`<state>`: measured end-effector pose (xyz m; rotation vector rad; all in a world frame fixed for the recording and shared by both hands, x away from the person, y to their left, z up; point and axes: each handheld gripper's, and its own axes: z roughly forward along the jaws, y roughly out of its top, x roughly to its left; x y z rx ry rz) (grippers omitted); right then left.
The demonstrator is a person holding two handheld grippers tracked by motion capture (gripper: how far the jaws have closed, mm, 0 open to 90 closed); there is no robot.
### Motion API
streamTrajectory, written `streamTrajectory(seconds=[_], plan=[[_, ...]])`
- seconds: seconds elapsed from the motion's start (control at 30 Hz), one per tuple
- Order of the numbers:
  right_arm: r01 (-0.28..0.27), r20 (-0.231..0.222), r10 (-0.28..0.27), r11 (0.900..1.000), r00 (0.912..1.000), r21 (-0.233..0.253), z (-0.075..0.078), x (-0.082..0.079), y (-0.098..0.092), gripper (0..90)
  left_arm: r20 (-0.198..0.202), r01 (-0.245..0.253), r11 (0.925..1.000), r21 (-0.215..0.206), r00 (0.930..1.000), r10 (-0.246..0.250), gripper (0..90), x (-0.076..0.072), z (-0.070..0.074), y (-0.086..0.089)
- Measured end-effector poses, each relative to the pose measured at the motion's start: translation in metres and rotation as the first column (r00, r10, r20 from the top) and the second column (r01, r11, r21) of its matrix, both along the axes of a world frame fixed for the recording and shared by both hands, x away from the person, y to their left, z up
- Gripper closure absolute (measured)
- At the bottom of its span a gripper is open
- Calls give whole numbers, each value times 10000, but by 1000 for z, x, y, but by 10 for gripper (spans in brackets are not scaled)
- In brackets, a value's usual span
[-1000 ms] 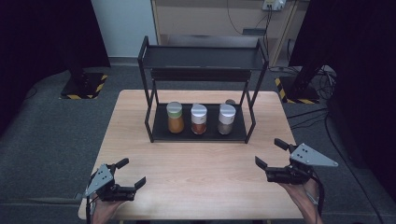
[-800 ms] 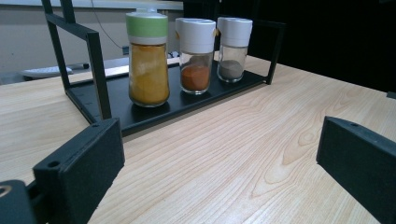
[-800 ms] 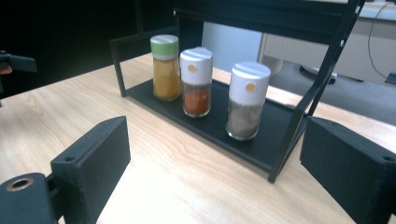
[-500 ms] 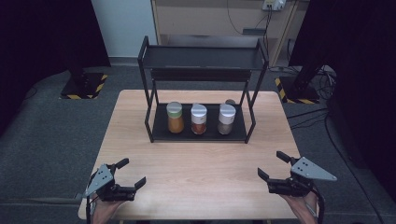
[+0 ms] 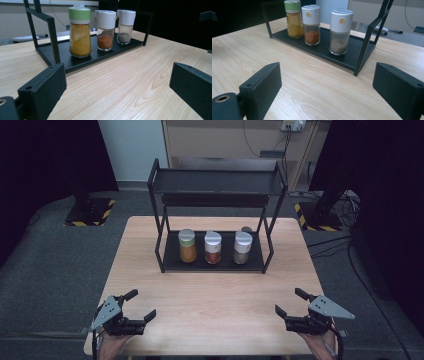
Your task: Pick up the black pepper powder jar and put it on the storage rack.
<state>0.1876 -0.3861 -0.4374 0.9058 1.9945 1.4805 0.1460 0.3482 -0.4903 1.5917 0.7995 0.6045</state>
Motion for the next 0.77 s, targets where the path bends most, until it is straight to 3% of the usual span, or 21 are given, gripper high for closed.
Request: streamTrajectory(seconds=[0.27,0.77], plan=[[-125,-64,124,9998,9999,-129,-10,3,1,84,46,42,10000,-18,10000,-42,2,0,0,0],[-186,-23,185,9995,9998,-254,-13,3,1,78,104,110,9999,16,9999,-110,2,0,0,0]])
